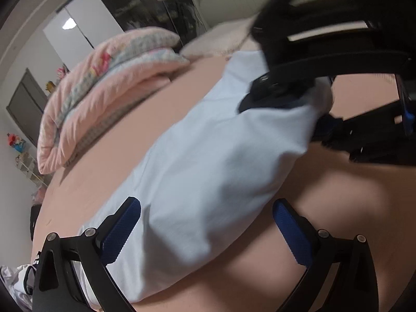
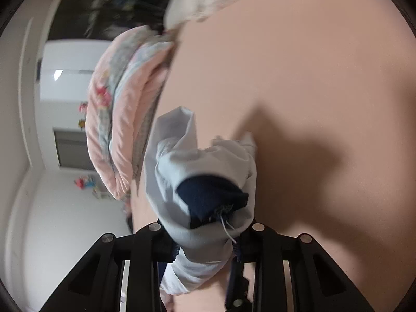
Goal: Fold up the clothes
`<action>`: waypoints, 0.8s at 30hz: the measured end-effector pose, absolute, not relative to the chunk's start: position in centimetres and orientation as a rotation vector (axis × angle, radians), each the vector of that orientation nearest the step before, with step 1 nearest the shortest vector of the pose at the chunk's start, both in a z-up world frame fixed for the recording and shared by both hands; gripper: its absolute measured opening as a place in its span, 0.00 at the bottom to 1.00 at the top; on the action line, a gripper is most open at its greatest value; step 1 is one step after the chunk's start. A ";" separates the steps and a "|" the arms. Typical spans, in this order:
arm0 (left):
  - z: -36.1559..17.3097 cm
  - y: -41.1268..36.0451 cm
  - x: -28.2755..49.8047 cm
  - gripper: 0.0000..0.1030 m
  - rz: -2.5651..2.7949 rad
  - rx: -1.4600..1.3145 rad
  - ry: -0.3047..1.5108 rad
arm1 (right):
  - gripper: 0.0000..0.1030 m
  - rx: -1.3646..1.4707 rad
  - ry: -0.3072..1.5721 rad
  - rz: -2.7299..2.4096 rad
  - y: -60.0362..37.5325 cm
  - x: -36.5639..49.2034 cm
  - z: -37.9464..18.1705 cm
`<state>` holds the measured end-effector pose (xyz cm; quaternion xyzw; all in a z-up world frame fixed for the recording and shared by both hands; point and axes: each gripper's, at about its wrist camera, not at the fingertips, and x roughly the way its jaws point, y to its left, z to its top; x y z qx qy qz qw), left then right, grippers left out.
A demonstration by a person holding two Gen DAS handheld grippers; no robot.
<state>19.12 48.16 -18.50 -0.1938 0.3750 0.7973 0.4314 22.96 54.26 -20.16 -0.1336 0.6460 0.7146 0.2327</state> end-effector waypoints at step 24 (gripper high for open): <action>-18.8 47.7 18.0 0.53 2.107 -0.465 0.895 | 0.29 -0.467 1.859 2.141 54.8 21.2 -17.1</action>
